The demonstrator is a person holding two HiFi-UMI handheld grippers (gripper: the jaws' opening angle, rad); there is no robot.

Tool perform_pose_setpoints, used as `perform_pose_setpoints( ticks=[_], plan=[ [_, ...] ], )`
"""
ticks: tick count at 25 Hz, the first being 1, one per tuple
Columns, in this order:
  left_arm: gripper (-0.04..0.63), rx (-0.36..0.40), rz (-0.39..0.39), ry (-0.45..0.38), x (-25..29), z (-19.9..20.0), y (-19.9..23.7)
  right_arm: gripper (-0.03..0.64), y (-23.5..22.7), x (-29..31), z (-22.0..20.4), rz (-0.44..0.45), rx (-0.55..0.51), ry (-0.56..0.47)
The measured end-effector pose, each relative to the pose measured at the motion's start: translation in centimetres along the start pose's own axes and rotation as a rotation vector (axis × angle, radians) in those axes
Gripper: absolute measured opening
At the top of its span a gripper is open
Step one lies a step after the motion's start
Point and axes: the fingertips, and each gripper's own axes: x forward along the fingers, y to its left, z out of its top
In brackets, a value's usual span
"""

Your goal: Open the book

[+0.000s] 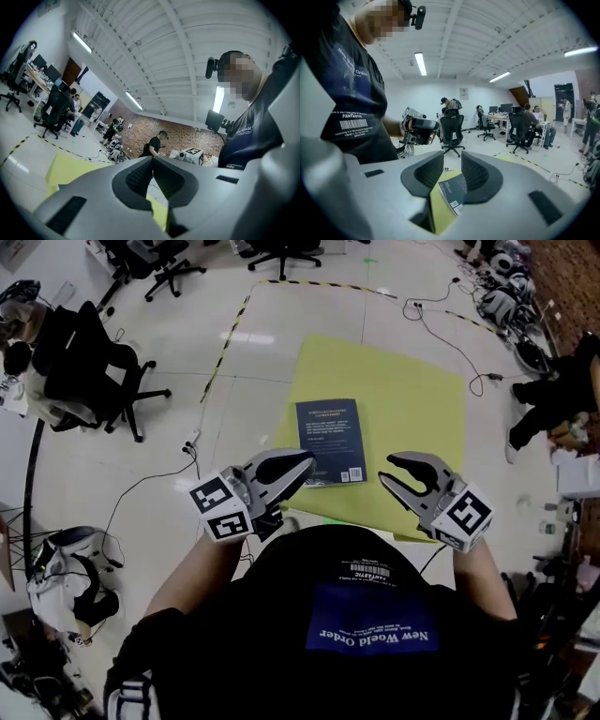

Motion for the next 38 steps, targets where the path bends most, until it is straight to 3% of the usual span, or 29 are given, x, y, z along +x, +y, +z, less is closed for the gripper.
perform_pose_setpoints(
  ticks=[5, 10, 14, 17, 21, 25, 28, 31, 38],
  plan=[
    [0.006, -0.08, 0.043, 0.047, -1.8, -4.0, 3.7, 0.146, 1.9, 7.8, -8.0, 0.105, -0.096, 0.248],
    [0.006, -0.191, 0.075, 0.093, -3.0, -9.9, 6.0, 0.232, 5.4, 15.6, -17.5, 0.225, -0.328, 0.418],
    [0.006, -0.207, 0.058, 0.104, -3.3, -13.7, 7.3, 0.242, 5.0, 20.1, -20.9, 0.21, -0.5, 0.459],
    [0.006, -0.248, 0.056, 0.116, -3.8, -15.9, 7.3, 0.242, 5.3, 21.0, -22.5, 0.221, -0.569, 0.523],
    [0.006, -0.26, 0.053, 0.106, -4.5, -16.6, 8.0, 0.242, 5.1, 21.5, -22.9, 0.214, -0.641, 0.517],
    [0.006, -0.278, 0.056, 0.094, -4.4, -17.0, 8.4, 0.226, 4.9, 21.1, -23.2, 0.221, -0.628, 0.506],
    [0.006, -0.277, 0.059, 0.084, -4.8, -16.6, 8.2, 0.143, 5.2, 20.5, -22.7, 0.248, -0.553, 0.486],
    [0.006, -0.277, 0.068, 0.08, -5.5, -15.9, 7.9, 0.1, 5.6, 20.3, -21.9, 0.251, -0.502, 0.475],
    [0.006, -0.275, 0.075, 0.079, -5.8, -15.7, 7.8, 0.066, 5.1, 19.6, -20.0, 0.194, -0.372, 0.388]
  ],
)
